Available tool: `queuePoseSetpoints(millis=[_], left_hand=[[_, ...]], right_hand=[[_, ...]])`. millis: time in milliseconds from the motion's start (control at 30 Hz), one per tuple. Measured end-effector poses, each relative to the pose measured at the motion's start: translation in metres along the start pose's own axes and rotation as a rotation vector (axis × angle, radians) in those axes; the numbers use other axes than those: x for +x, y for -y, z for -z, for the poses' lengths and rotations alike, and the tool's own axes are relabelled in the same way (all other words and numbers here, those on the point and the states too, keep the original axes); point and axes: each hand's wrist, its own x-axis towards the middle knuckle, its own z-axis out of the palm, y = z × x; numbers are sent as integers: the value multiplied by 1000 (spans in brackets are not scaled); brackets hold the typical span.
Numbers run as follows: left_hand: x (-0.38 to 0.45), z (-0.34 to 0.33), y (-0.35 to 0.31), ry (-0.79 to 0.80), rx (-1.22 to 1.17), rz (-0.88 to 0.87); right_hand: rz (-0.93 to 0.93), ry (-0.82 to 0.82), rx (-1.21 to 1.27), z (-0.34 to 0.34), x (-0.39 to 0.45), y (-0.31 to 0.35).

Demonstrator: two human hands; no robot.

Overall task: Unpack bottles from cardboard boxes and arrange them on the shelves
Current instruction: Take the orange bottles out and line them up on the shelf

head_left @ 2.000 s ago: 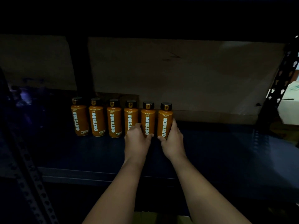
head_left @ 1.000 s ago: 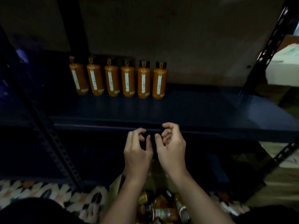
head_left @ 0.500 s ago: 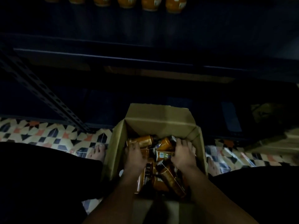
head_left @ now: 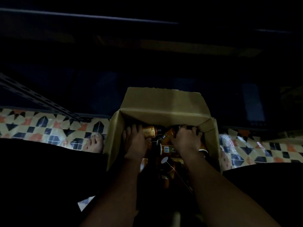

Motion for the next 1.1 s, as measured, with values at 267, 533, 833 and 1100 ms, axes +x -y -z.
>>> queuePoseSetpoints(millis=[267, 533, 833, 1100], left_hand=[[7, 6, -6, 140, -14, 27], [-24, 26, -11, 25, -401, 35], [-49, 85, -23, -77, -872, -30], [-73, 168, -37, -331, -1049, -272]], right_hand=[[-93, 14, 351, -9, 8, 0], [63, -31, 861, 13, -24, -13], [343, -88, 1193, 74, -65, -23], [590, -319, 1234, 149, -110, -14]])
